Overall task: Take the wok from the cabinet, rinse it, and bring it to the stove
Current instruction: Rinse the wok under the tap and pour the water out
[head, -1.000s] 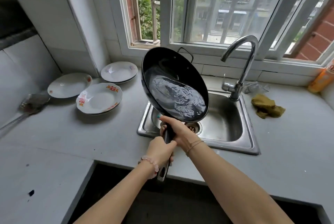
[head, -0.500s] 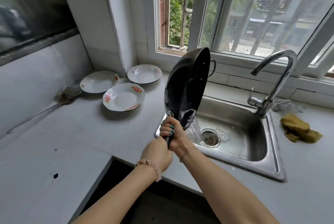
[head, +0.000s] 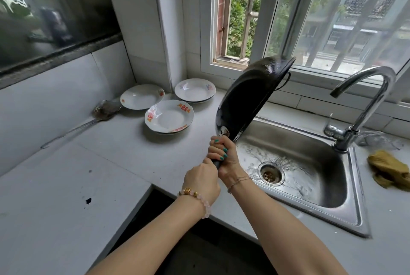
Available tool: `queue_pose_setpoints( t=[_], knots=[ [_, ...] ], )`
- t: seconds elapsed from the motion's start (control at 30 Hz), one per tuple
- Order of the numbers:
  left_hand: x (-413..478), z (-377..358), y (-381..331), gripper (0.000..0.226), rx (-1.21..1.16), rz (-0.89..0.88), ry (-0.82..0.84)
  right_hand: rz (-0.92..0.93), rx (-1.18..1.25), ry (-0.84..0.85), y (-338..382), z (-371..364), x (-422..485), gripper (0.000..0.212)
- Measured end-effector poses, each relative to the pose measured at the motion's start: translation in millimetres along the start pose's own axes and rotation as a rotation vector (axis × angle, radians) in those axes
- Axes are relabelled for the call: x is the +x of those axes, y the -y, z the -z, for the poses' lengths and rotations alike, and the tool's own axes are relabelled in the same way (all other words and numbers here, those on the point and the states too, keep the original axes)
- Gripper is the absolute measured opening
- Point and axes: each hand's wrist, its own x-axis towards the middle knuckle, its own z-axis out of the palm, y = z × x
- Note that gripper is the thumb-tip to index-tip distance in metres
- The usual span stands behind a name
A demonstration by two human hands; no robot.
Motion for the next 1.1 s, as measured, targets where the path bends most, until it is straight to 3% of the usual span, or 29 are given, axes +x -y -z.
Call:
queue_pose_setpoints(
  t=[0.07, 0.2, 0.3, 0.57, 0.7, 1.1],
  knots=[
    [-2, -1, -1, 0.021, -0.045, 0.021, 0.016, -0.014, -0.051, -0.110, 2, -1, -5, 0.035],
    [-7, -2, -3, 0.014, -0.253, 0.062, 0.082, -0.053, -0.243, -0.328, 6, -5, -14, 0.048],
    [-16, -7, -9, 0.006, -0.547, 0.094, 0.136, -0.039, -0.343, -0.401, 4, -9, -23, 0.043],
    [-40, 2, -9, 0.018, -1.186, 0.135, 0.282, 0.026, -0.473, -0.354, -3, -21, -46, 0.023],
    [-47, 5, -14, 0.022, -1.470, 0.154, 0.373, 0.138, -0.640, -0.323, -6, -24, -56, 0.029],
    [-65, 0, -20, 0.023, -1.516, 0.178, 0.492, 0.196, -0.593, -0.413, -15, -11, -81, 0.026]
  ],
)
